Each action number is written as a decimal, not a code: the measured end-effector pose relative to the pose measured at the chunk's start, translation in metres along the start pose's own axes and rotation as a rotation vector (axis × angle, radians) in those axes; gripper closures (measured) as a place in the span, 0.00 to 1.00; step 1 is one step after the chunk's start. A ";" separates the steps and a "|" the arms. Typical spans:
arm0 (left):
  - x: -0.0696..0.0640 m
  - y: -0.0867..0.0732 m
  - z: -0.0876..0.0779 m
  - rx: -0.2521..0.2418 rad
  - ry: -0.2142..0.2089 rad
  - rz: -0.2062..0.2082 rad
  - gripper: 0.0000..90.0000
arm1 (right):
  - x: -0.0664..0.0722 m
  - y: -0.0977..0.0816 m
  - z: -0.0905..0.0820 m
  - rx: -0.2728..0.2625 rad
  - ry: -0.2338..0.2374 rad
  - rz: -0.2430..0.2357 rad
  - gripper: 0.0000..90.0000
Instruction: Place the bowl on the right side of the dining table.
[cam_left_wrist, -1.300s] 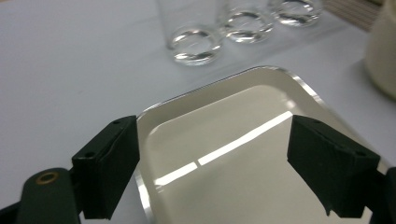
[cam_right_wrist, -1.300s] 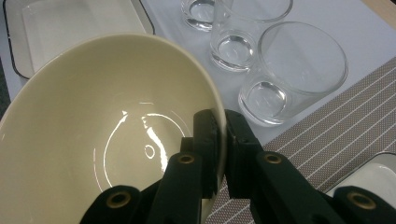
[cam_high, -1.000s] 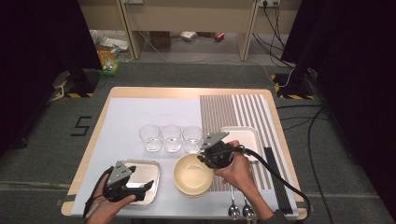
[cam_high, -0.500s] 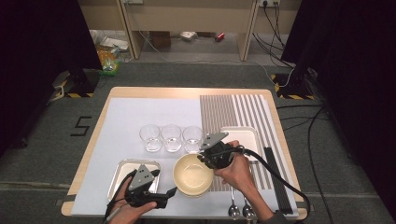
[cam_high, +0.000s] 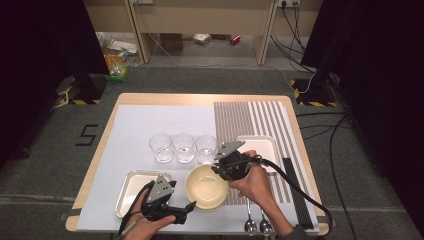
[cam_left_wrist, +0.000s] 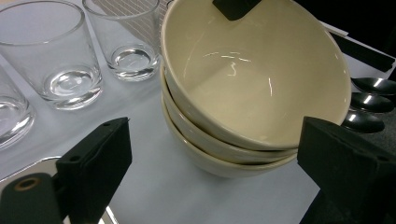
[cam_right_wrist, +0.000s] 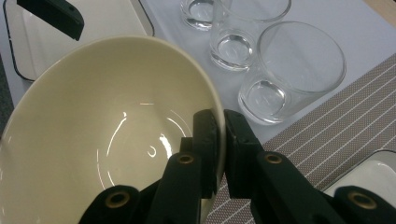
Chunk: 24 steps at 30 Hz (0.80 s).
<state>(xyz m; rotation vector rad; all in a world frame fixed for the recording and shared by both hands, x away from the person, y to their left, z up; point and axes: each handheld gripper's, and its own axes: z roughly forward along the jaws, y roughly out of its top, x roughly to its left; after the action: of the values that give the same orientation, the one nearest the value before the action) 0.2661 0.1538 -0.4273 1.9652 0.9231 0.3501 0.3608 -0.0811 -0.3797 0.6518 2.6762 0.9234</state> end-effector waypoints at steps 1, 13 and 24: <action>0.000 0.000 0.000 -0.001 -0.002 -0.004 0.11 | 0.000 0.000 0.001 0.011 0.005 -0.005 0.91; 0.002 -0.004 0.005 0.028 -0.004 -0.016 0.08 | 0.012 0.010 0.000 0.038 -0.072 -0.110 0.94; 0.004 -0.004 0.007 0.040 -0.002 -0.044 0.03 | 0.011 0.009 -0.003 0.025 -0.055 -0.058 0.90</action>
<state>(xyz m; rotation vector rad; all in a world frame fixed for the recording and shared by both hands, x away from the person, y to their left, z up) 0.2706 0.1534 -0.4354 1.9781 0.9781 0.3068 0.3534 -0.0715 -0.3727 0.5931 2.6473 0.8461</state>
